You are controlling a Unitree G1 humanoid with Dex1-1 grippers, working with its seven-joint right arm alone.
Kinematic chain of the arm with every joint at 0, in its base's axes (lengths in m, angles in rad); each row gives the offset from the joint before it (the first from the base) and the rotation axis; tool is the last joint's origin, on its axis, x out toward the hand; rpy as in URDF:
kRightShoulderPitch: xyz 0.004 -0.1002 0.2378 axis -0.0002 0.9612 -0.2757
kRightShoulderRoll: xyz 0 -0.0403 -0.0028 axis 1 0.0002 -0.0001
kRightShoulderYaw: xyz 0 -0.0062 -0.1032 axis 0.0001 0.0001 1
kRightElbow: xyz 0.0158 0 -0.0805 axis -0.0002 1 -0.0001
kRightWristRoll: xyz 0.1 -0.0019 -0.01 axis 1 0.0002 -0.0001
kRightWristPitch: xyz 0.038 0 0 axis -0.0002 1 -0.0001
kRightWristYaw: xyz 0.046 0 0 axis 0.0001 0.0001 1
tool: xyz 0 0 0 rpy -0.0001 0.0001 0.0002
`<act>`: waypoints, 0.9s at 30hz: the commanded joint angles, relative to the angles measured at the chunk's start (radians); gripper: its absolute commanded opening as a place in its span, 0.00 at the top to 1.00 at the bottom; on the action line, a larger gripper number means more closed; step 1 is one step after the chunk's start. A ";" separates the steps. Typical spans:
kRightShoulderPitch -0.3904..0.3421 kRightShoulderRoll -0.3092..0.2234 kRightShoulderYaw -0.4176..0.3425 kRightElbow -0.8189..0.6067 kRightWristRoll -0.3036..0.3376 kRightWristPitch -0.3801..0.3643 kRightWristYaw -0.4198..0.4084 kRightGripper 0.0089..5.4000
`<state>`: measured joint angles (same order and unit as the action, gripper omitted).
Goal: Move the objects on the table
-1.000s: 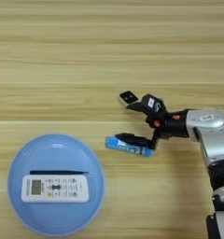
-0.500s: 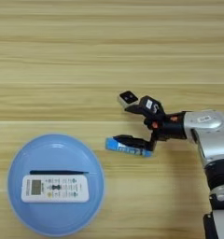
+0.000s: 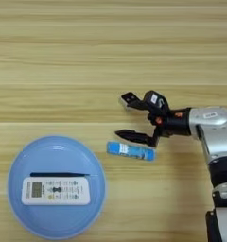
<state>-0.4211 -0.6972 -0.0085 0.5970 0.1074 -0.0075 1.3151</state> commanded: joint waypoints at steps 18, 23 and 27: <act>0.084 -0.082 0.013 -0.128 -0.036 -0.129 0.041 0.00; 0.091 -0.084 0.042 -0.094 -0.084 -0.183 0.017 0.08; 0.091 -0.078 0.051 -0.074 -0.097 -0.204 0.007 0.17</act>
<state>-0.2824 -0.7318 0.0561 0.5400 0.0117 -0.1880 1.3638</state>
